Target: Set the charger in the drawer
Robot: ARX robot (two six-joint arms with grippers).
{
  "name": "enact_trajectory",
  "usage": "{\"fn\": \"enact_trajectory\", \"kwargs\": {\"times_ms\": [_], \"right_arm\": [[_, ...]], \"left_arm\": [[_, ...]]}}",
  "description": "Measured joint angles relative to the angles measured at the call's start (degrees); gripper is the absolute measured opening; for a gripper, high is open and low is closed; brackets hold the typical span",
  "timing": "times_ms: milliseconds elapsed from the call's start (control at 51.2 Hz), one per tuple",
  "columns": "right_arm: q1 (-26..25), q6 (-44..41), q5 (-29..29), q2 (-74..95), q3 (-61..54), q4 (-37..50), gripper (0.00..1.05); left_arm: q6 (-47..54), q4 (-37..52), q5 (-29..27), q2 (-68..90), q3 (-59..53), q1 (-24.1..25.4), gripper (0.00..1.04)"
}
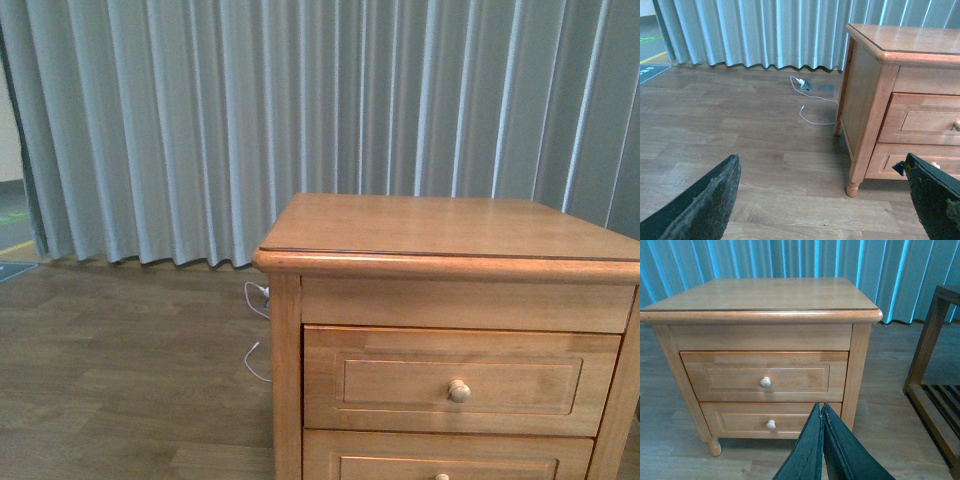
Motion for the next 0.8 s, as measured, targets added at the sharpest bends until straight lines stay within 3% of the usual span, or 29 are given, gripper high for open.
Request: {"fn": "enact_trajectory", "kwargs": {"times_ms": [469,586,801], "right_arm": [[0.0,0.0,0.0,-9.2,-3.0,-5.6,0.02],[0.0,0.0,-0.1,-17.4,-3.0,-15.4,0.02],[0.0,0.0,-0.1,-18.9,-3.0,-15.8,0.02]], "left_arm": [[0.0,0.0,0.0,0.0,0.0,0.0,0.99],[0.0,0.0,0.0,0.0,0.0,0.0,0.99],[0.0,0.0,0.0,0.0,0.0,0.0,0.99]]}}
